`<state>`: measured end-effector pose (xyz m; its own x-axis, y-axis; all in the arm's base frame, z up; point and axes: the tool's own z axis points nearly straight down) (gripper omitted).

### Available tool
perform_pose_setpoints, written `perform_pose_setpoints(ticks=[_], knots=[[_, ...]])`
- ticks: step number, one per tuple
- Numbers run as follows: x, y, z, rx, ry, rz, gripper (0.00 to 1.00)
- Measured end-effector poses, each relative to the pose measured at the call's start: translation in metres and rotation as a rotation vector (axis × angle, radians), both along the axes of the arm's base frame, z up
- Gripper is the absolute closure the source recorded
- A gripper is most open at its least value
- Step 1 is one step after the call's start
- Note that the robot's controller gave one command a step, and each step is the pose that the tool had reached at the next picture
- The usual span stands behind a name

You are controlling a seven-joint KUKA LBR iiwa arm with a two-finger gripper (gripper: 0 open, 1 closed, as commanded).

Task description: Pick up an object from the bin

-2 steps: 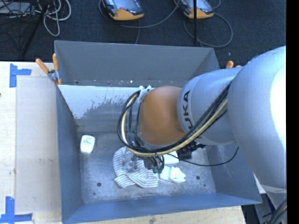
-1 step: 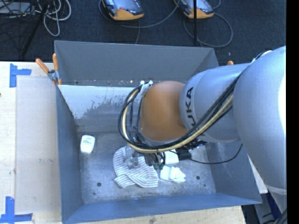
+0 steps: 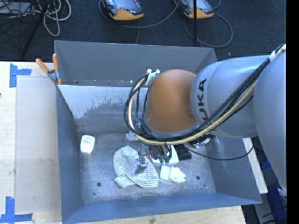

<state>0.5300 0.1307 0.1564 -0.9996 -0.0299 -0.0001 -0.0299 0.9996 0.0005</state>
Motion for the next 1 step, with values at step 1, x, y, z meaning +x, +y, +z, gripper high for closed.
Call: perform_pose_setpoints(ticks=[1], knots=[[-0.0001,-0.0001,-0.0001,0.0,0.0,-0.001,0.0]])
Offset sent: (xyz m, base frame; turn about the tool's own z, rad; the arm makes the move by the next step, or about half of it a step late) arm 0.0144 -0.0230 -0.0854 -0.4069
